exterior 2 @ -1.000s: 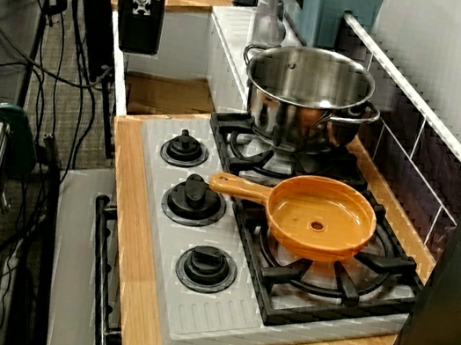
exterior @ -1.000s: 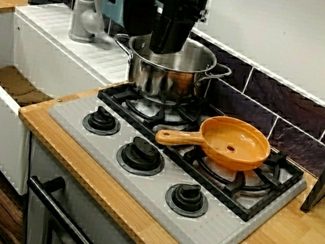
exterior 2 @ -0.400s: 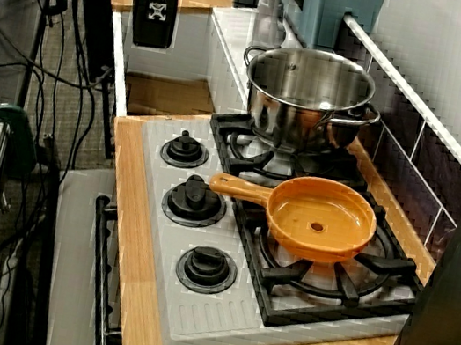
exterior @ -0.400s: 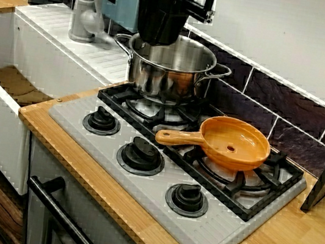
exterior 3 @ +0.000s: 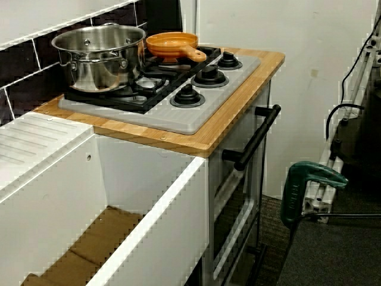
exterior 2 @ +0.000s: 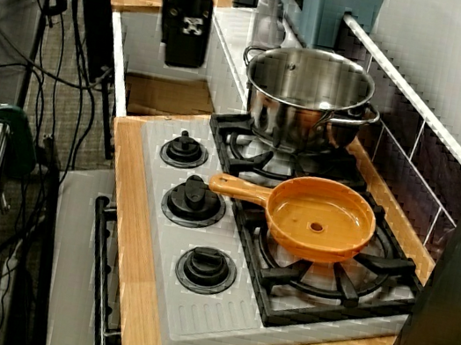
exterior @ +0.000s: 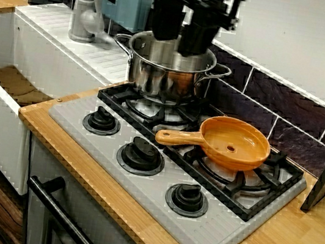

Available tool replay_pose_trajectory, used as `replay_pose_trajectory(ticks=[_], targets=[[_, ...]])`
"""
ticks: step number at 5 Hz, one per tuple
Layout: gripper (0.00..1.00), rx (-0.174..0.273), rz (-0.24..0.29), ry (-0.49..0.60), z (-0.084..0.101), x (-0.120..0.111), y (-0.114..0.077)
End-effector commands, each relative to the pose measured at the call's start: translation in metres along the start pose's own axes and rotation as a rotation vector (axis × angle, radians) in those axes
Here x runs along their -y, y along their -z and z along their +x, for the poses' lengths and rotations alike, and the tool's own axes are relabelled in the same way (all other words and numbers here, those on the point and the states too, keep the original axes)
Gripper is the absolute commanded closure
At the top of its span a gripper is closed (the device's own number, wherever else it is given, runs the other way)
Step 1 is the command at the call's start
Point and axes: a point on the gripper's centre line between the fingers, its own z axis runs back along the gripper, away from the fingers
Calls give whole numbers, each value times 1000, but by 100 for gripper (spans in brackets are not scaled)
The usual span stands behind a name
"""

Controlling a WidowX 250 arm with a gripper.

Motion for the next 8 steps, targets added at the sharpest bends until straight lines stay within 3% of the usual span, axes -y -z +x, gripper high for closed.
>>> replay_pose_trajectory(ticks=[1, 2, 3, 5, 6, 7, 8], targets=[[0, 72, -14, 36, 31, 10, -1], [0, 121, -26, 113, 51, 14, 7], [100, 141, -51, 142, 61, 11, 8], [100, 153, -90, 132, 66, 4, 5], [20, 134, -95, 162, 66, 0, 4], [0, 164, -57, 180, 66, -7, 13], [0, 161, -34, 182, 67, -20, 31]])
